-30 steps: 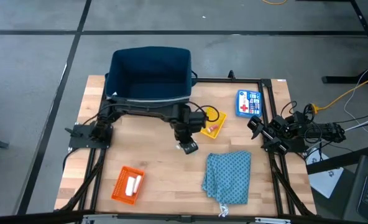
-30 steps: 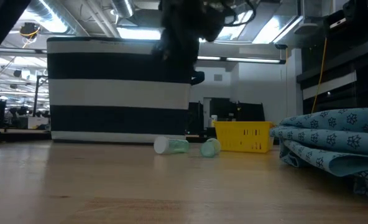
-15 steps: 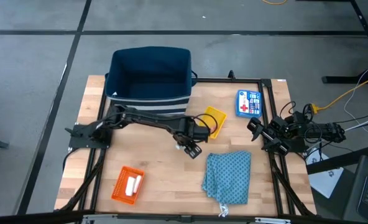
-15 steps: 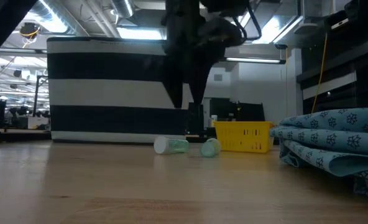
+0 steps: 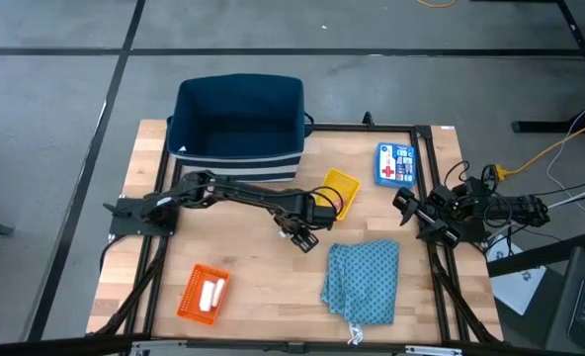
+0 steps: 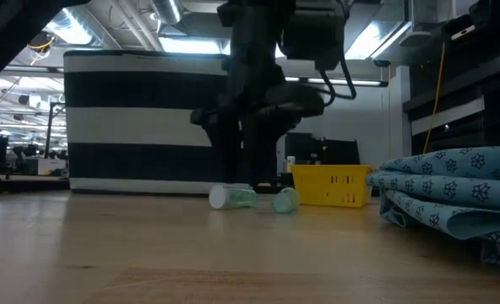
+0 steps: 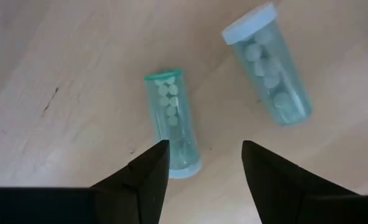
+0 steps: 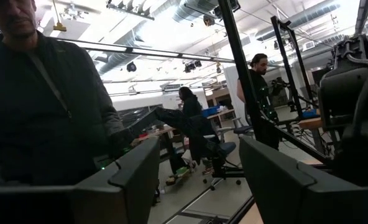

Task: Pick & place medical supplies in basket/bin
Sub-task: Put the left blue bottle in the yellow bin

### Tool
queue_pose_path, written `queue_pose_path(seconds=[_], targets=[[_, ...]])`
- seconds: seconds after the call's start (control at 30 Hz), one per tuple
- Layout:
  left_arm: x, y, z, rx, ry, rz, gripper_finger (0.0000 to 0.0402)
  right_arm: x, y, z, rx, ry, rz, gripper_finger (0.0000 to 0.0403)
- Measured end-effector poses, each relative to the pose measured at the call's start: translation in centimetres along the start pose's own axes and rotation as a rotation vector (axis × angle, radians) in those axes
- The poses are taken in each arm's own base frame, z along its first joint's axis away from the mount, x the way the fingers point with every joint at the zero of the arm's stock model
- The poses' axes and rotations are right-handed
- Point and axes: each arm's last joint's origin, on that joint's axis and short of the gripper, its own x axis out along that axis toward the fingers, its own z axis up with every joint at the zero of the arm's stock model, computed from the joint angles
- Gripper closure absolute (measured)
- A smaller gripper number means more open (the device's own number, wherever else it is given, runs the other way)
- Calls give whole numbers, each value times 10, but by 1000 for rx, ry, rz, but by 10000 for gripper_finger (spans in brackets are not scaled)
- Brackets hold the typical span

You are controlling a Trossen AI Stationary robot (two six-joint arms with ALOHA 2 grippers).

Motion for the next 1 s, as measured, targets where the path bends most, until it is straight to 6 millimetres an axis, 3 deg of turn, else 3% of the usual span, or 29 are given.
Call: queue_pose_path(seconds=[0.47, 0.77, 1.0], targets=[[30, 12, -5, -13, 101, 7, 234, 0, 0, 0, -17, 0, 0, 179], [29, 8, -1, 12, 60, -47, 255, 0, 0, 0, -30, -8, -14, 179], [29, 8, -2, 25, 85, -70, 298, 0, 0, 0, -33, -10, -18, 179]])
